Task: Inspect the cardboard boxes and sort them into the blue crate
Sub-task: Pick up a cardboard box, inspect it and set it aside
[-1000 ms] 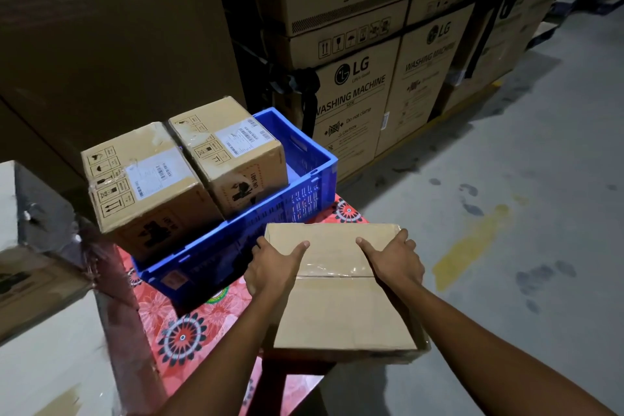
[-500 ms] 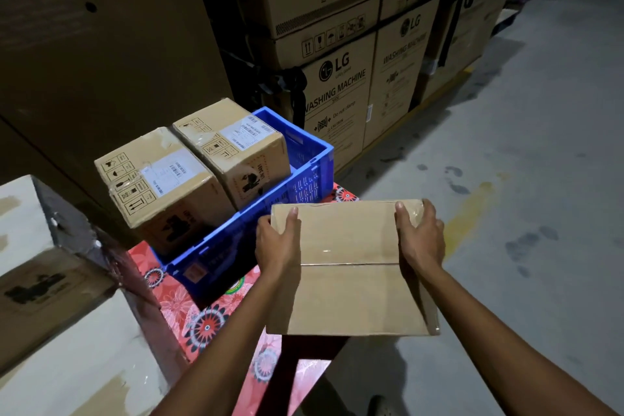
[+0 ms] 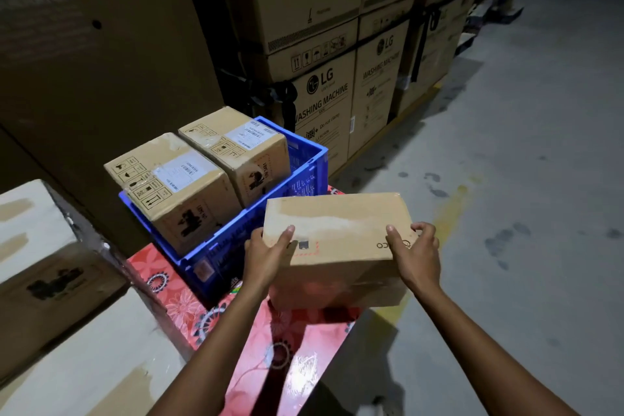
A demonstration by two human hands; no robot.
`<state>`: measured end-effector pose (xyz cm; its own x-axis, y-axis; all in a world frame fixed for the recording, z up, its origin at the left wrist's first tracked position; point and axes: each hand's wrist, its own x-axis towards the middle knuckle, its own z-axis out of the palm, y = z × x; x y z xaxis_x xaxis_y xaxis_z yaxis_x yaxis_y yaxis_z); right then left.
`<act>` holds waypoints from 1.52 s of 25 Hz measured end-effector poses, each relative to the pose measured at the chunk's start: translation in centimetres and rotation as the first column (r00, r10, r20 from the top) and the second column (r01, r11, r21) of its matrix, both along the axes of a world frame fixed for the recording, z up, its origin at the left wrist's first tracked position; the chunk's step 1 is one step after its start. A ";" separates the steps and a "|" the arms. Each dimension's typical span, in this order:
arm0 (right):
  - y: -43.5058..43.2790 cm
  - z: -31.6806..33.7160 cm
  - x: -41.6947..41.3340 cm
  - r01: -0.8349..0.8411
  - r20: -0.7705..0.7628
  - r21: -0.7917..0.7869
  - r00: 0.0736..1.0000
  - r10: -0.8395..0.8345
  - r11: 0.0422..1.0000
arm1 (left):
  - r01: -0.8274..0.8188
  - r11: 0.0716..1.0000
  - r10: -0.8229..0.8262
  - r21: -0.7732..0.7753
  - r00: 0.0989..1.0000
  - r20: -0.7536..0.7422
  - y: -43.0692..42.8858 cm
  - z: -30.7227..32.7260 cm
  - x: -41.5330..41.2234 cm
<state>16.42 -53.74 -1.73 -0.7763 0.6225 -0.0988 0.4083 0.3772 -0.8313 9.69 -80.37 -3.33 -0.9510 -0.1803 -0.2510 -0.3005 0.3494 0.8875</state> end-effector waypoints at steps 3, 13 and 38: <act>-0.3 1.0 -0.9 -0.104 0.178 0.147 0.981 0.077 0.984 | 0.163 0.951 -0.155 -0.263 0.987 0.053 0.9 2.1 -0.3; -1.0 2.1 -3.5 -0.212 0.438 0.241 0.894 0.089 0.947 | 0.255 0.828 -0.201 -0.500 0.967 0.159 2.7 2.9 -1.7; 0.4 1.3 -8.8 -0.232 0.393 0.266 0.912 0.114 0.936 | 0.264 0.783 -0.153 -0.563 0.959 0.237 4.4 4.5 -5.6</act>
